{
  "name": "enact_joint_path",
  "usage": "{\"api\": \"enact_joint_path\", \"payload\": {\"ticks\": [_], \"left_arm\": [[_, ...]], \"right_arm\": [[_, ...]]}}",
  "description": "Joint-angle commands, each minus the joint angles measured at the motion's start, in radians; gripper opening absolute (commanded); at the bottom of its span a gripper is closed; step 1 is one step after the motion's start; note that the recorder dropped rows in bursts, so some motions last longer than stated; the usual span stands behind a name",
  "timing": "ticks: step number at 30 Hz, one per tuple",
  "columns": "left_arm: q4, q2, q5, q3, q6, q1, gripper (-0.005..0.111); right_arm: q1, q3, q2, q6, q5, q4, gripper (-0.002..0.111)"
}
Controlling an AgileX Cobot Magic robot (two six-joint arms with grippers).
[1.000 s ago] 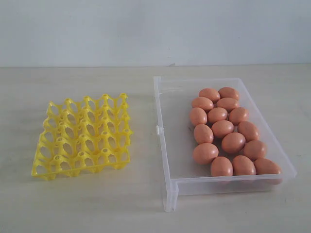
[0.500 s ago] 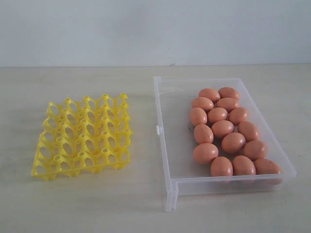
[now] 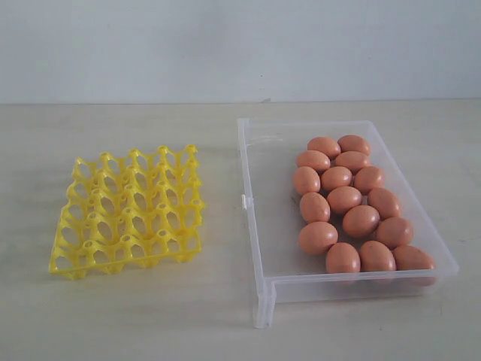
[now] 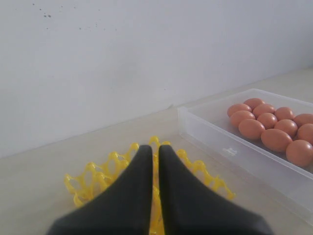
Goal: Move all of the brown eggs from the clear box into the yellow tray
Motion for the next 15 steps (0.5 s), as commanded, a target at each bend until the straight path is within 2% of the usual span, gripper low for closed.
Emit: {"api": "enact_joint_path", "payload": {"ticks": [1, 4, 8, 15], "left_arm": [[-0.005, -0.002, 0.009, 0.004, -0.009, 0.001, 0.004], [-0.005, -0.002, 0.009, 0.004, -0.009, 0.001, 0.004], [-0.005, -0.002, 0.009, 0.004, -0.009, 0.001, 0.004], [-0.005, -0.002, 0.009, 0.004, -0.009, 0.001, 0.004]], "right_arm": [[0.005, -0.001, -0.005, -0.004, 0.002, -0.003, 0.000], [0.005, -0.001, -0.005, -0.004, 0.002, -0.003, 0.000], [0.005, -0.001, -0.005, 0.003, 0.102, -0.003, 0.000], [0.005, -0.001, -0.005, 0.003, 0.102, -0.003, 0.000]]}}
